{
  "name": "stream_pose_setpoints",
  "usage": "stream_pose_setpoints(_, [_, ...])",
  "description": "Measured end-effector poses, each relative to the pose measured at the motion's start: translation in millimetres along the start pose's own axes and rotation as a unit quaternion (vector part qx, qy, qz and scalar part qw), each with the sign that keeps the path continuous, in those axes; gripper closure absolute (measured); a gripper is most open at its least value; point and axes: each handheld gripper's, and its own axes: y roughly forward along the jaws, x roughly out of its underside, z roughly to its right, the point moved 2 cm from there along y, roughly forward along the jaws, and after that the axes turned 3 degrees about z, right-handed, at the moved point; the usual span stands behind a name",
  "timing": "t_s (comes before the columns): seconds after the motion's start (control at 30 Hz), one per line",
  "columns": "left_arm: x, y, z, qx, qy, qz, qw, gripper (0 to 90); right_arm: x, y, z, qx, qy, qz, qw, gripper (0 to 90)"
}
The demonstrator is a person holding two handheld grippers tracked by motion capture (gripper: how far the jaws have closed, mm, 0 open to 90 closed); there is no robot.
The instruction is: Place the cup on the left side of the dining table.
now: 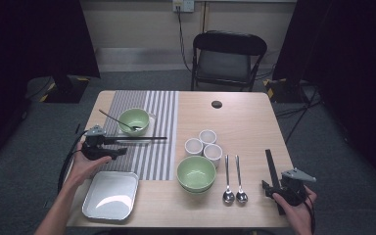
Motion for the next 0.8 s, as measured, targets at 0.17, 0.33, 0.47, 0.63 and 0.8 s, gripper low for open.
stream_pose_setpoints(0.17, [-4.0,-1.3,5.5,-0.005,0.008,0.005,0.9999,24.5,0.0,0.0,0.1,0.000,0.000,0.000,1.0000,17.4])
stream_pose_setpoints(0.33, [-8.3,-0.3,12.6,-0.008,0.012,0.006,0.9999,21.6,-0.3,0.4,0.2,-0.001,0.000,0.000,1.0000,17.4])
stream_pose_setpoints(0.47, [-15.6,0.9,22.3,0.013,0.013,0.007,0.9998,21.1,-0.3,0.5,0.3,-0.001,-0.001,0.000,1.0000,17.4])
stream_pose_setpoints(0.63, [-28.3,3.5,39.6,0.032,0.014,0.005,0.9994,21.7,-0.4,0.6,0.4,-0.002,-0.002,0.001,1.0000,17.4])
stream_pose_setpoints(0.8, [-36.8,6.7,56.3,0.058,0.030,0.014,0.9978,22.3,-0.7,1.0,0.7,-0.002,-0.003,0.001,1.0000,17.3])
